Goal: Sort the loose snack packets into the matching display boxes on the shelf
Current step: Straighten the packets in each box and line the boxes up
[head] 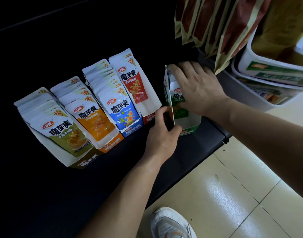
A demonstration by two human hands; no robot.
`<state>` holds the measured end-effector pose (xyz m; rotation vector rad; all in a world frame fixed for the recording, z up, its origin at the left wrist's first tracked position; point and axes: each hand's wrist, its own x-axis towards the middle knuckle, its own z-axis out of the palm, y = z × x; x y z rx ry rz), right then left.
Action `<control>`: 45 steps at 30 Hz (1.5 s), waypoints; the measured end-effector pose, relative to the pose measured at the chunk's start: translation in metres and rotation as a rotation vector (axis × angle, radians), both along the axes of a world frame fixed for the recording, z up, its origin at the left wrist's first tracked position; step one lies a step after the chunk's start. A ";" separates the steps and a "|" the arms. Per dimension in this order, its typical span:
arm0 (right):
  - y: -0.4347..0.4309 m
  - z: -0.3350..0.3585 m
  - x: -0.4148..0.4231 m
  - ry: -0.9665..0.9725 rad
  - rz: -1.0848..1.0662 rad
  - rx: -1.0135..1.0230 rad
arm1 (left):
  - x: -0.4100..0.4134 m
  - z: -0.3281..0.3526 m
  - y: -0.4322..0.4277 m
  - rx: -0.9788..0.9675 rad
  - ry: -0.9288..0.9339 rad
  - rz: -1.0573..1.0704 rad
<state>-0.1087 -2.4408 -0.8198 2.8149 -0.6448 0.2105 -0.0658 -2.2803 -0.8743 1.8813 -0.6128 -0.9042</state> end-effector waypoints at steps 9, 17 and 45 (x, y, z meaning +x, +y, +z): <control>0.007 0.009 -0.014 -0.217 -0.009 0.127 | 0.000 -0.003 0.001 -0.008 0.004 0.010; 0.038 -0.002 -0.057 -0.450 -0.060 0.252 | 0.002 0.015 0.017 0.031 -0.078 0.007; 0.018 -0.022 0.034 -0.231 -0.090 0.873 | 0.099 0.058 0.162 0.343 -0.490 0.702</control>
